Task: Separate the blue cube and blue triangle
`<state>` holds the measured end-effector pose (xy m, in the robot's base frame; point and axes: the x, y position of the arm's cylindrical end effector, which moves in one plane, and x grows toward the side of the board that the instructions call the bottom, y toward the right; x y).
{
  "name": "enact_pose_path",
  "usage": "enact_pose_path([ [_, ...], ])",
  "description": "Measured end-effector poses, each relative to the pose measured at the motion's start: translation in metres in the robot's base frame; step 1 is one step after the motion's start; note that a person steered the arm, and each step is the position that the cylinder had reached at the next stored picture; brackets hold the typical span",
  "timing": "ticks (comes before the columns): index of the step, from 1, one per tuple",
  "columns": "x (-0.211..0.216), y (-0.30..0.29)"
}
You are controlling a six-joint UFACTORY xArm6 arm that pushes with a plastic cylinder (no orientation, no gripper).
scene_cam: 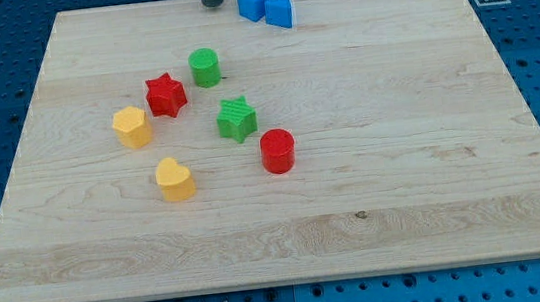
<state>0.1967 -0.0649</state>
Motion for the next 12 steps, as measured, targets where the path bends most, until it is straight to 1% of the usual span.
enact_pose_path([
  [2, -0.004, 0.016],
  [3, -0.004, 0.044],
  [4, 0.003, 0.048],
  [6, 0.040, 0.050],
  [7, 0.053, 0.064],
  [8, 0.053, 0.064],
  [9, 0.042, 0.064],
  [10, 0.030, 0.082],
  [11, 0.045, 0.103],
  [12, 0.063, 0.110],
])
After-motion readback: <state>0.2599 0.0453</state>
